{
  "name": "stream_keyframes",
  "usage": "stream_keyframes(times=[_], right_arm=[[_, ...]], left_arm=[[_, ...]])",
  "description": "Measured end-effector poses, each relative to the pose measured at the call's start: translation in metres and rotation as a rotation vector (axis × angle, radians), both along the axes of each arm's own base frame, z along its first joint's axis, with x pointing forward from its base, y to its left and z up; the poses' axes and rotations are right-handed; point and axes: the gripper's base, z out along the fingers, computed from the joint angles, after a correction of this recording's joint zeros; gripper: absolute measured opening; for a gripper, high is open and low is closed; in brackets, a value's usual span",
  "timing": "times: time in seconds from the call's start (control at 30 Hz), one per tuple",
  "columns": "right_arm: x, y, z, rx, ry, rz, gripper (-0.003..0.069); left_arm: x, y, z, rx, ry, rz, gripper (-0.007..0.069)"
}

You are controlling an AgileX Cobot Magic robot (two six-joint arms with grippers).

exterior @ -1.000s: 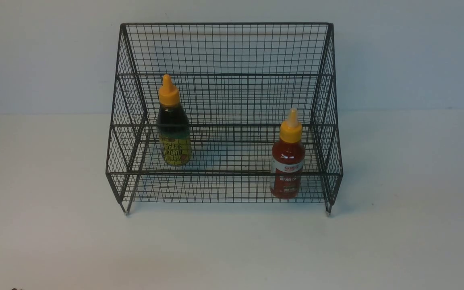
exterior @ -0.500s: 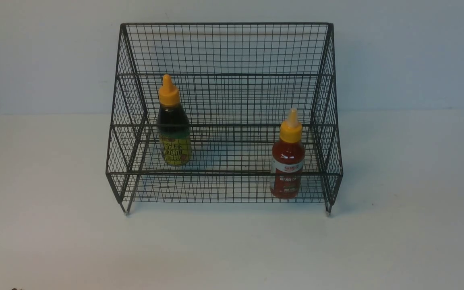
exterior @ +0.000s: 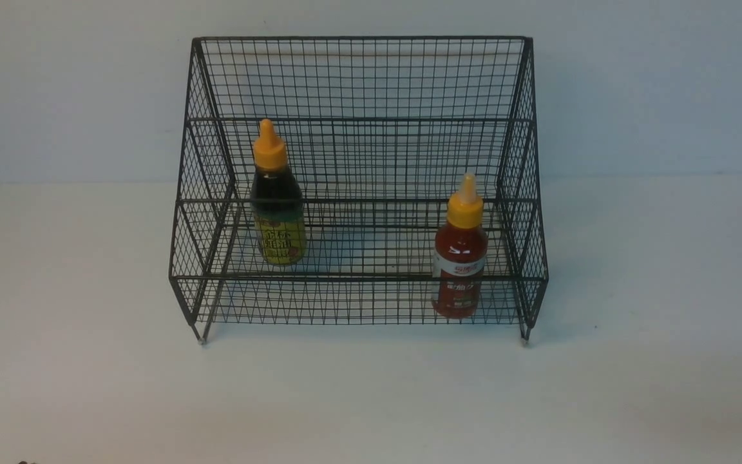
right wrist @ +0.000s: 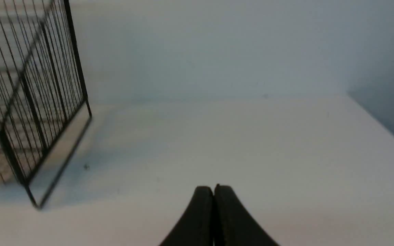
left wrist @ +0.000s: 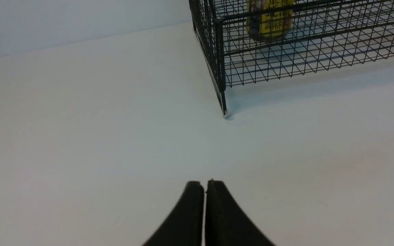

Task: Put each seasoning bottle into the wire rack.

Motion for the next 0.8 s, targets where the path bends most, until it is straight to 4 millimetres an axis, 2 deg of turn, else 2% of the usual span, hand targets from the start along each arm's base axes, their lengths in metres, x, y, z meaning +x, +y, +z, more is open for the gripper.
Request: stream_keyframes(times=[0.07,0.8], right_arm=[[-0.0010,0.0000,-0.0116,-0.012,0.047,0.003,-0.0015],[-0.0014,0.0028,-0.0114,-0.030,0.043,0.057,-0.0015]], left_arm=[[0.0000,0.0000,0.0000,0.000,0.000,0.000,-0.0004],[0.0000,0.0000,0.0001,0.005,-0.002,-0.001,-0.0004]])
